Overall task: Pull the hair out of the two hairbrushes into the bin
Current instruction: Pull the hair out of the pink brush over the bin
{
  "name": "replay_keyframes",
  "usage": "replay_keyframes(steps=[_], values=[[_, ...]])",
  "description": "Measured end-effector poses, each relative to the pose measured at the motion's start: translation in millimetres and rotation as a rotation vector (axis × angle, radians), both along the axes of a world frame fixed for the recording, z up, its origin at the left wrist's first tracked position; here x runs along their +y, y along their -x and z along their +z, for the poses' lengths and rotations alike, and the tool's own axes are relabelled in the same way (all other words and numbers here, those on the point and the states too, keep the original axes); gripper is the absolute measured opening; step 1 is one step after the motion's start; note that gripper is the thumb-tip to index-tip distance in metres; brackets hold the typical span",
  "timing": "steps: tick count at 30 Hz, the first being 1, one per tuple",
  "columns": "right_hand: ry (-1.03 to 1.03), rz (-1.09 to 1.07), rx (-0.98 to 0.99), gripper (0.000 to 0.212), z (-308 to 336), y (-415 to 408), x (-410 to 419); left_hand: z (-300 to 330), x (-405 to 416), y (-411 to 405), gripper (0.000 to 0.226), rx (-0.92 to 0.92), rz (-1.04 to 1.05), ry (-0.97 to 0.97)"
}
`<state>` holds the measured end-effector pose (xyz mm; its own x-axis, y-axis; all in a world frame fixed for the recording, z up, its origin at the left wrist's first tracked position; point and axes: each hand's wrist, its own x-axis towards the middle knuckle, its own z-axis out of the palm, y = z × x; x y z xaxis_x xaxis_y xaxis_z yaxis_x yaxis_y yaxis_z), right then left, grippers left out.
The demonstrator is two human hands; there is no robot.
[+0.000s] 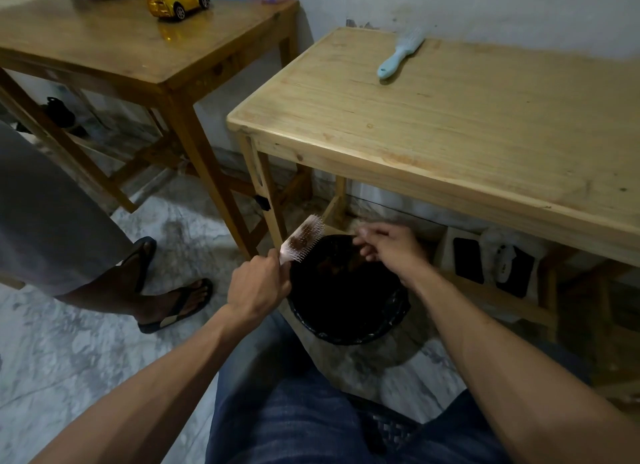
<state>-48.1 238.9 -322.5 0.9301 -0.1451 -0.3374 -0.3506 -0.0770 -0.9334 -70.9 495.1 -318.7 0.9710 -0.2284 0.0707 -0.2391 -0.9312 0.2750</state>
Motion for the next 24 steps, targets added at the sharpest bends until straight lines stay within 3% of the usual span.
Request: replay_keyframes(steps=[3,5,7,9,15,24], values=[[0.259,0.164,0.105,0.051,-5.1,3.4,9.1,3.2,-6.2,1.6,0.033,-0.029,-0.020,0.013],[0.204,0.195,0.077,0.076,-6.7,4.1,15.6,4.2,-11.4,3.1,0.031,-0.066,-0.046,0.016],[0.103,0.236,0.034,0.084,-6.4,4.5,21.6,5.7,-17.1,4.2,0.028,-0.101,-0.086,0.012],[0.026,0.282,0.026,0.073,-4.9,5.9,26.5,8.0,-22.5,4.8,0.028,-0.129,-0.118,0.014],[-0.319,0.231,0.031,0.013,-2.3,9.9,29.4,14.0,-25.9,2.3,0.029,-0.191,-0.116,0.023],[-0.455,-0.077,-0.084,0.011,11.4,7.9,3.7,1.3,-3.2,1.3,0.036,-0.060,0.009,-0.071]])
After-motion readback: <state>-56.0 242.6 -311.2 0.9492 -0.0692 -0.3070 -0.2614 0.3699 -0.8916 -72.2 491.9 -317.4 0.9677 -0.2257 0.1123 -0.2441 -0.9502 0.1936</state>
